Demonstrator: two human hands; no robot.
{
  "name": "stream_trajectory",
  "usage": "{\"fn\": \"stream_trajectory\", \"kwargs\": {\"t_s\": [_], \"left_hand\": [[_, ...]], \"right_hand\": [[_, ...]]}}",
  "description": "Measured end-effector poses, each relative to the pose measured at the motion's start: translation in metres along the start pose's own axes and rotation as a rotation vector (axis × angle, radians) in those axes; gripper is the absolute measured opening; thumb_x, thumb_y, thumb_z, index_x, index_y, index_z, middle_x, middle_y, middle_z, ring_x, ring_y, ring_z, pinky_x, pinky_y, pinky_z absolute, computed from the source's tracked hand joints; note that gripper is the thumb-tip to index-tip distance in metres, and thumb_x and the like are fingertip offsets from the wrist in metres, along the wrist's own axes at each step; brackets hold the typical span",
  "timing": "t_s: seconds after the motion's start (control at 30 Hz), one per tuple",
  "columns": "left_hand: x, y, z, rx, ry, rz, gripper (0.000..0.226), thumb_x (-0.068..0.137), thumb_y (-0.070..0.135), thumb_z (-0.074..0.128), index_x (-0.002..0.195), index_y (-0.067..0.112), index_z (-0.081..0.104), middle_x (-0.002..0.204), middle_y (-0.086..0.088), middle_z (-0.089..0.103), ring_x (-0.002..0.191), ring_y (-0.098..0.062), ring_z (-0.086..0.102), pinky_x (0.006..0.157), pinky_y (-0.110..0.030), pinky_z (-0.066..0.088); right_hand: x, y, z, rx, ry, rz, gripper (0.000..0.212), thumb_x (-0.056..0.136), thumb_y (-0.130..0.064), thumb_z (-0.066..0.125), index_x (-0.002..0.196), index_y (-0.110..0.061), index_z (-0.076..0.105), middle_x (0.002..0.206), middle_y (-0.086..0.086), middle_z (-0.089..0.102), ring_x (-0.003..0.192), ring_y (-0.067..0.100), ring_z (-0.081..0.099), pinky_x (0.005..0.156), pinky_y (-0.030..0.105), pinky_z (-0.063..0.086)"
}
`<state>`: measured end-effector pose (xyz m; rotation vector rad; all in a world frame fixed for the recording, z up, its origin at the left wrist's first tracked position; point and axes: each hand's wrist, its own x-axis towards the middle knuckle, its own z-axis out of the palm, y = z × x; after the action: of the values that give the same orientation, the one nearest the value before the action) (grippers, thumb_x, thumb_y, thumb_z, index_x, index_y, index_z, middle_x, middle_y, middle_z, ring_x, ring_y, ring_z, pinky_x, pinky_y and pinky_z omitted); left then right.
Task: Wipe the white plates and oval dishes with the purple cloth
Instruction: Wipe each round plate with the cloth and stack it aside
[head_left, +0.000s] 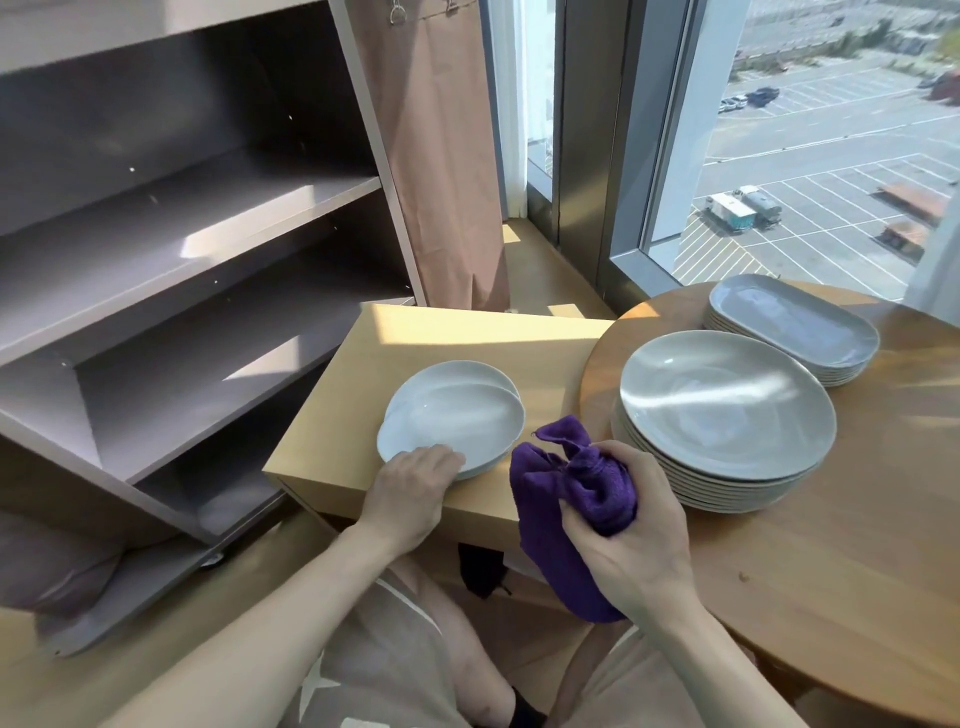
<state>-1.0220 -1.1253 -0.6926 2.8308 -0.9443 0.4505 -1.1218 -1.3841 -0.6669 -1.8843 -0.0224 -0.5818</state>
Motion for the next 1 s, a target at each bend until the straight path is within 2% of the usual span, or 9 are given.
{"fn": "stream_trajectory", "kwargs": {"t_s": [0.17,0.27,0.33,0.43,0.57,0.8,0.9,1.0], "left_hand": [[0.003,-0.004,0.010,0.014,-0.116,-0.048,0.030,0.082,-0.005,0.060,0.106,0.012,0.062,0.102,-0.001,0.065,0.090,-0.026,0.062,0.074,-0.036,0.051],[0.010,-0.007,0.015,0.002,-0.159,-0.085,0.028,0.087,-0.001,0.055,0.110,0.014,0.058,0.108,-0.001,0.061,0.096,-0.026,0.059,0.078,-0.036,0.046],[0.013,-0.010,0.018,-0.013,-0.181,-0.107,0.026,0.090,0.003,0.052,0.113,0.015,0.056,0.113,0.000,0.060,0.101,-0.026,0.058,0.081,-0.036,0.044],[0.014,-0.014,0.022,-0.031,-0.233,-0.120,0.030,0.093,0.009,0.046,0.121,0.017,0.055,0.126,0.000,0.058,0.114,-0.025,0.055,0.089,-0.038,0.043],[0.012,-0.016,0.025,-0.074,-0.286,-0.157,0.032,0.096,0.017,0.040,0.124,0.018,0.054,0.134,-0.003,0.056,0.122,-0.026,0.054,0.097,-0.041,0.044],[0.010,-0.015,0.030,-0.153,-0.381,-0.256,0.042,0.102,0.034,0.045,0.142,0.020,0.050,0.157,-0.001,0.043,0.145,-0.021,0.038,0.118,-0.039,0.030],[0.016,-0.005,0.024,-0.204,-0.336,-0.308,0.047,0.101,0.036,0.048,0.145,0.018,0.048,0.158,-0.001,0.041,0.147,-0.020,0.035,0.120,-0.038,0.028],[0.038,0.024,0.013,-0.375,-0.225,-0.347,0.043,0.103,0.031,0.047,0.143,0.016,0.048,0.152,0.000,0.045,0.142,-0.017,0.039,0.113,-0.035,0.034]], "right_hand": [[0.000,-0.004,0.000,-0.015,-0.004,-0.001,0.051,0.073,-0.043,0.079,0.119,-0.048,0.057,0.111,-0.016,0.064,0.103,0.010,0.065,0.084,0.015,0.048],[-0.002,-0.006,-0.001,-0.005,-0.016,0.004,0.051,0.073,-0.043,0.079,0.119,-0.047,0.058,0.110,-0.017,0.064,0.103,0.010,0.065,0.084,0.016,0.048],[-0.002,-0.008,-0.002,-0.030,-0.031,-0.009,0.051,0.074,-0.042,0.078,0.120,-0.045,0.058,0.110,-0.019,0.062,0.104,0.008,0.064,0.084,0.011,0.045],[-0.001,-0.010,-0.002,-0.071,-0.063,-0.019,0.052,0.074,-0.042,0.077,0.122,-0.043,0.057,0.110,-0.022,0.059,0.102,0.005,0.063,0.083,0.009,0.043],[0.001,-0.009,-0.001,-0.076,-0.070,-0.018,0.052,0.074,-0.042,0.078,0.122,-0.043,0.057,0.110,-0.022,0.058,0.102,0.005,0.063,0.082,0.010,0.045],[0.002,-0.012,-0.003,-0.084,-0.063,-0.003,0.053,0.075,-0.041,0.078,0.123,-0.043,0.056,0.111,-0.021,0.058,0.103,0.006,0.062,0.082,0.010,0.045],[0.006,-0.013,-0.007,-0.081,-0.057,0.006,0.053,0.075,-0.041,0.079,0.122,-0.042,0.056,0.111,-0.019,0.058,0.103,0.007,0.062,0.082,0.012,0.046],[0.012,-0.016,-0.013,-0.066,0.011,0.005,0.051,0.075,-0.039,0.079,0.121,-0.040,0.058,0.109,-0.017,0.061,0.101,0.009,0.063,0.083,0.013,0.046]]}}
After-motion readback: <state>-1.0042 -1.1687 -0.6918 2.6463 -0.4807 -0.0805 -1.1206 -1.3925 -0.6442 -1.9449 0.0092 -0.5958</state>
